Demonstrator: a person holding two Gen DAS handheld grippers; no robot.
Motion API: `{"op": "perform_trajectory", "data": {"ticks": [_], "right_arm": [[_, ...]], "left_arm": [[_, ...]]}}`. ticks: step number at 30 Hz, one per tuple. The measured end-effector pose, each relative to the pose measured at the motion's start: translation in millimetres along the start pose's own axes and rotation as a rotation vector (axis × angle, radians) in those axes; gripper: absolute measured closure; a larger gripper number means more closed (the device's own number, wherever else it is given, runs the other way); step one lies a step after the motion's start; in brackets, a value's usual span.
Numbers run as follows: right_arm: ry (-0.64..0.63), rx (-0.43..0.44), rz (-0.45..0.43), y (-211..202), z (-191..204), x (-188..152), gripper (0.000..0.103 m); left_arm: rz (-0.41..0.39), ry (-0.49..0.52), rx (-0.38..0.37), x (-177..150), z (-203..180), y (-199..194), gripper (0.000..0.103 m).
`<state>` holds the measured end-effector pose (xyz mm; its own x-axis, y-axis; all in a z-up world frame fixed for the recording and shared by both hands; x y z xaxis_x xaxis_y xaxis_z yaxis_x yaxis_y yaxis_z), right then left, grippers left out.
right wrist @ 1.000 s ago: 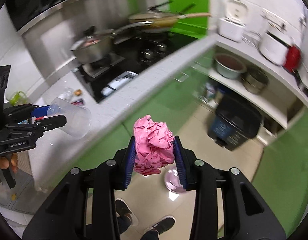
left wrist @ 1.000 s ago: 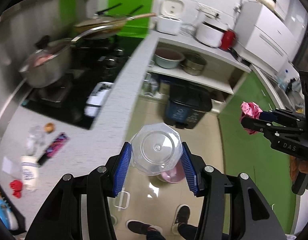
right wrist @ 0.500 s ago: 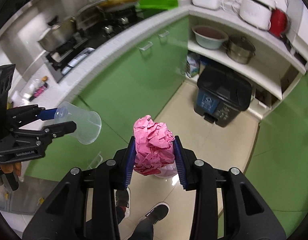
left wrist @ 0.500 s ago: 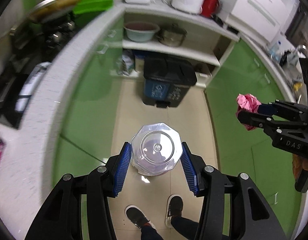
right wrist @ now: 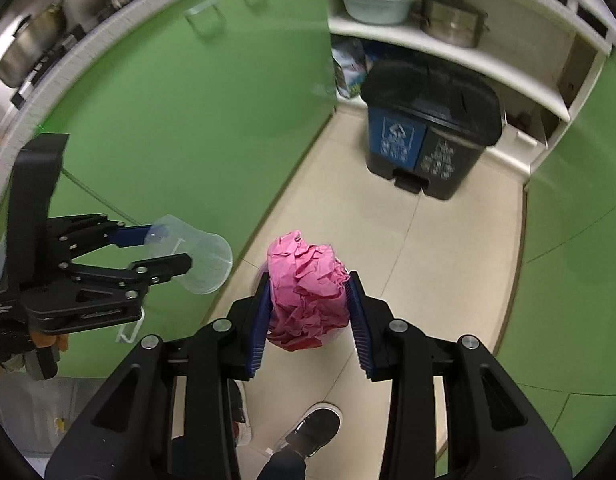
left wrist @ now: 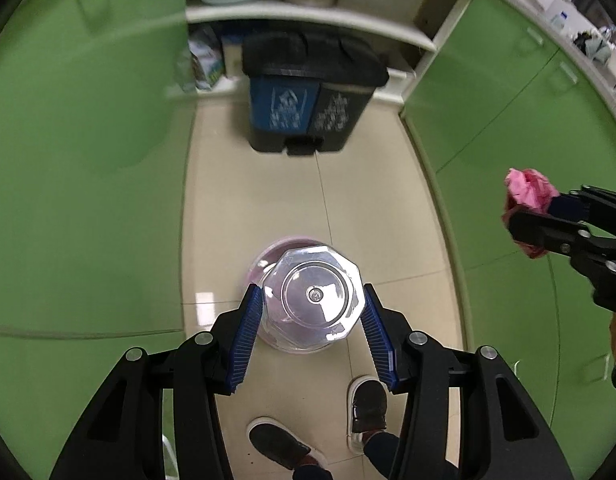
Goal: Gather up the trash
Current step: 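Carry the cup and pink paper with both grippers over the wastebasket, then open the left gripper to drop the cup while the right gripper releases the pink paper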
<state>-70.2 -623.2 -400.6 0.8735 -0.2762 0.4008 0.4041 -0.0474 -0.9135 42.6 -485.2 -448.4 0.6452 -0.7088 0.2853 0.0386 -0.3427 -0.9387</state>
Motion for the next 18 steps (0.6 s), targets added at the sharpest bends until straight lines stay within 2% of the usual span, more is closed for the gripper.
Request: {"op": "perform_trajectory", "data": {"ticks": [5,9,10,12,18], "right_arm": [[0.029,-0.003,0.023,43,-18,-12,0.066],[0.044,0.005,0.034,64,-24,-17,0.066],[0.048,0.009,0.037,69,-24,-17,0.066],[0.05,0.014,0.04,74,-24,-17,0.066],[0.039,0.024,0.051,85,-20,-12,0.066]], "left_arm": [[0.042,0.003,-0.008,0,7,51,0.054],[0.051,-0.006,-0.019,2,12,72,0.052],[0.051,-0.015,-0.019,2,15,74,0.049],[0.04,-0.029,-0.017,3,19,75,0.006],[0.025,-0.045,0.003,4,27,75,0.006]]}}
Point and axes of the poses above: each gripper's, at about its wrist camera, not at the fingertips, and y roughly the way its jaws point, z to its left, x to its top, the point moved 6 cm from there along y, roughly the way its jaws point, and after that the axes turned 2 degrees about z, right-handed, at the moved point
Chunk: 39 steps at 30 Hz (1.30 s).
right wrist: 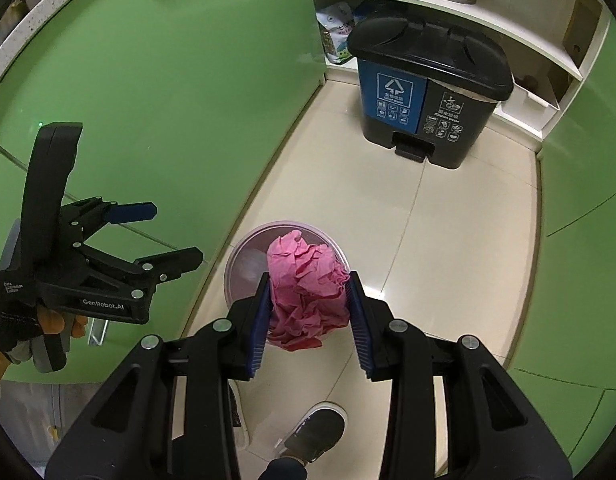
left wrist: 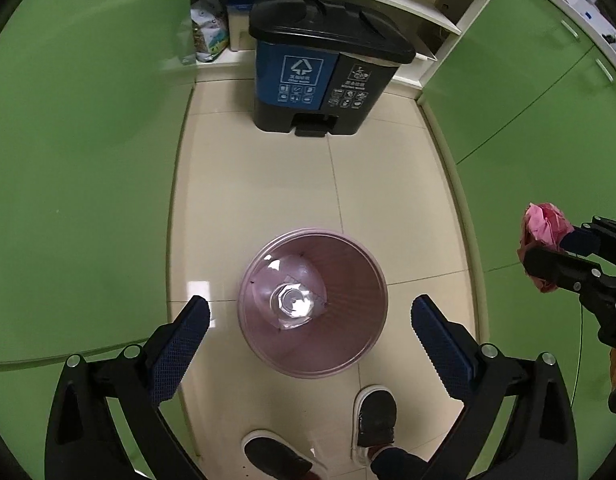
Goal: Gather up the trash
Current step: 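Open the left gripper to drop the cup while the right gripper releases the pink paper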
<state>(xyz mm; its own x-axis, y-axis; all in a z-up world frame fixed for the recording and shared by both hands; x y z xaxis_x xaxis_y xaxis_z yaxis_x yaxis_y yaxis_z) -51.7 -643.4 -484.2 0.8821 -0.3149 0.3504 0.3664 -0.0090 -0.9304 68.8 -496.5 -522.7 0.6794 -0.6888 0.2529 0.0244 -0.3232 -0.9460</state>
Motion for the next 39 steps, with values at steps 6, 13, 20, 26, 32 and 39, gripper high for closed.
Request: {"op": "perform_trajectory", "data": {"ticks": [6,13,20,26,32,39], "right_arm": [[-0.015,0.009,0.001,3,10,4,0.066],[-0.036,0.024,0.008,11,27,9,0.066],[-0.063,0.05,0.022,37,45,18,0.066],[-0.054,0.043,0.023,54,49,18,0.01],[-0.033,0.01,0.06,60,40,15,0.007],[-0.012,-0.005,0.064,53,34,12,0.006]], "left_arm": [[-0.002,-0.012,0.005,-4,12,-8,0.006],[-0.021,-0.054,-0.015,-12,30,-21,0.006],[-0.026,-0.096,-0.014,-19,53,-23,0.006],[-0.036,-0.117,0.0,-20,69,-22,0.006],[-0.026,-0.125,-0.001,-20,73,-18,0.006],[-0.018,-0.108,-0.011,-18,67,-20,0.006]]}}
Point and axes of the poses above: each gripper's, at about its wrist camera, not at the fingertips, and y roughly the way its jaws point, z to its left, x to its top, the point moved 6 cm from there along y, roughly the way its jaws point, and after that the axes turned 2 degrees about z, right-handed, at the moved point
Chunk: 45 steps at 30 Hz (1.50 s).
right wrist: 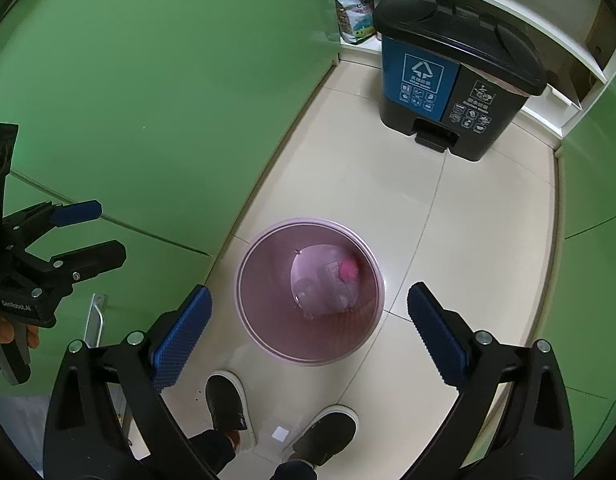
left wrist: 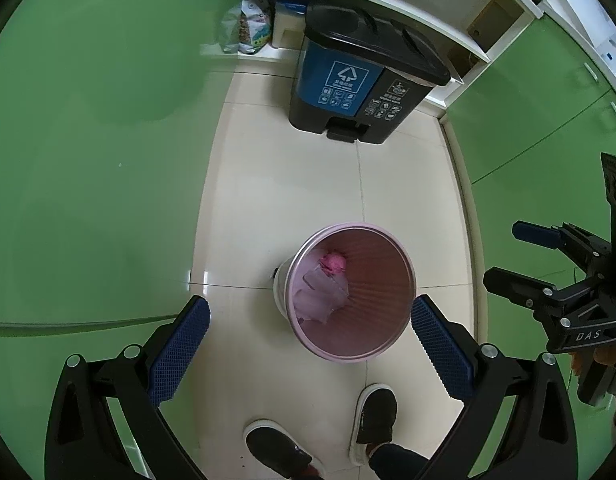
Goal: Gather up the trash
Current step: 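Open the left gripper to drop the cup while the right gripper releases the pink paper, then lift both tools away from the wastebasket and move them over the counter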
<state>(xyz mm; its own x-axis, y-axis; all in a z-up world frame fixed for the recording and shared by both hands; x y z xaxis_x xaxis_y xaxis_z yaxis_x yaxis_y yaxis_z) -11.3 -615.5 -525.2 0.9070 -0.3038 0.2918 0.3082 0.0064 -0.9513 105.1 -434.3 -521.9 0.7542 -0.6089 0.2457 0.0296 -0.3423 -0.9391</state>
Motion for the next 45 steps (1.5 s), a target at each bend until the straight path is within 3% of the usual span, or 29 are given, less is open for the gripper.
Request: {"op": "perform_trajectory", "data": {"ticks": [9,17,26,34,45], "right_arm": [[-0.007,-0.019,-0.027,-61,6,3,0.006],[-0.051,-0.021,-0.049,-170,34,3,0.006],[-0.166,0.019,-0.113,-312,95,10,0.005],[-0.331,0.107,-0.191,-398,174,30,0.005],[-0.553,0.236,-0.204,-416,302,36,0.005]], "left_arm": [[-0.018,0.013,-0.007,1,-20,-47,0.006],[-0.061,-0.006,0.005,-1,-47,-151,0.006],[-0.154,-0.087,0.063,-18,-57,-302,0.006],[-0.254,-0.233,0.175,-64,-29,-413,0.006],[-0.313,-0.476,0.318,-165,52,-497,0.006]]}}
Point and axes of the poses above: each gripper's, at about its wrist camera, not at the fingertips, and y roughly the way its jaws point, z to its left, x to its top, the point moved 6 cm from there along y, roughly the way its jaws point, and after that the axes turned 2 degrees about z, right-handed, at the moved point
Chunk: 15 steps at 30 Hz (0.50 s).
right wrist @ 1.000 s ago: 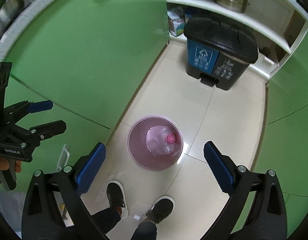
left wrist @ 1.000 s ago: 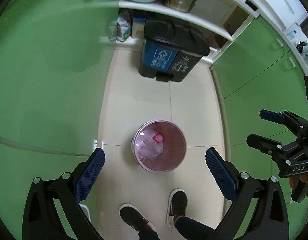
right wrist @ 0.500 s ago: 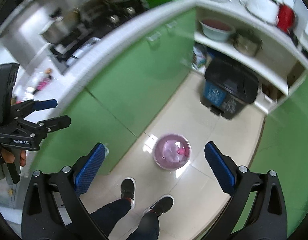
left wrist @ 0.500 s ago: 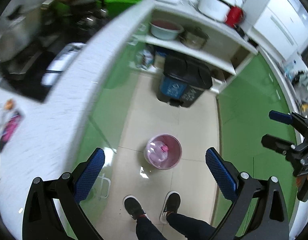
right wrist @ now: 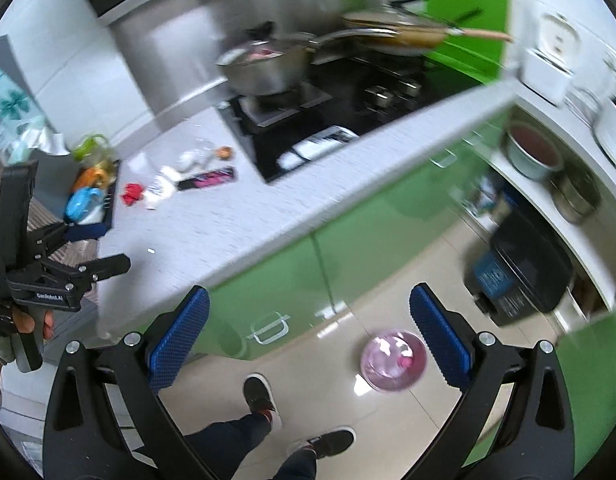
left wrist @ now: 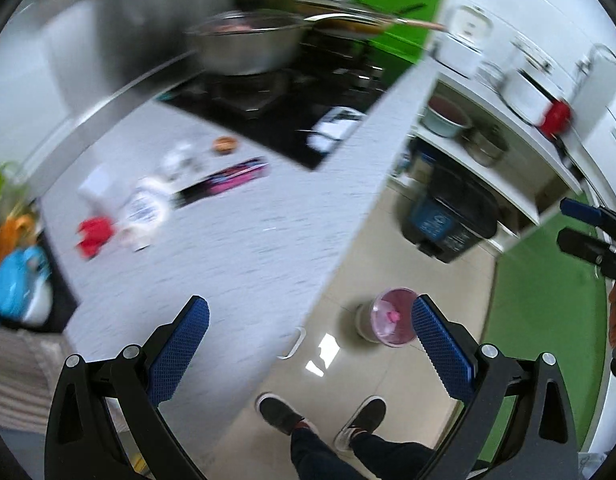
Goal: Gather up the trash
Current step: 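Lift both tools away from the wastebasket and move them over the counter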
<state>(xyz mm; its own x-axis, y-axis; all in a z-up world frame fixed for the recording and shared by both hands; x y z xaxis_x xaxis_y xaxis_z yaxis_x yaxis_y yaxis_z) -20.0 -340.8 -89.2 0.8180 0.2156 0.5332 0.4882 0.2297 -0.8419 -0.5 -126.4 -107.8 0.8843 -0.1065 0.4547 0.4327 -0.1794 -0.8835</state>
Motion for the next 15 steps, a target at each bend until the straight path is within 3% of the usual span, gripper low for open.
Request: {"op": "perform_trajectory", "data": {"ticks": [8,15], "right_arm": [[-0.072,0.045,-0.019,32,74,53,0.005],[-0.123,0.069,0.002,69,122,85,0.005]], "left_arm": [[-0.026,-0.093,0.068,0,94,-23,0.006],[-0.028,-0.122,0.091,19,144,-21,0.006]]}}
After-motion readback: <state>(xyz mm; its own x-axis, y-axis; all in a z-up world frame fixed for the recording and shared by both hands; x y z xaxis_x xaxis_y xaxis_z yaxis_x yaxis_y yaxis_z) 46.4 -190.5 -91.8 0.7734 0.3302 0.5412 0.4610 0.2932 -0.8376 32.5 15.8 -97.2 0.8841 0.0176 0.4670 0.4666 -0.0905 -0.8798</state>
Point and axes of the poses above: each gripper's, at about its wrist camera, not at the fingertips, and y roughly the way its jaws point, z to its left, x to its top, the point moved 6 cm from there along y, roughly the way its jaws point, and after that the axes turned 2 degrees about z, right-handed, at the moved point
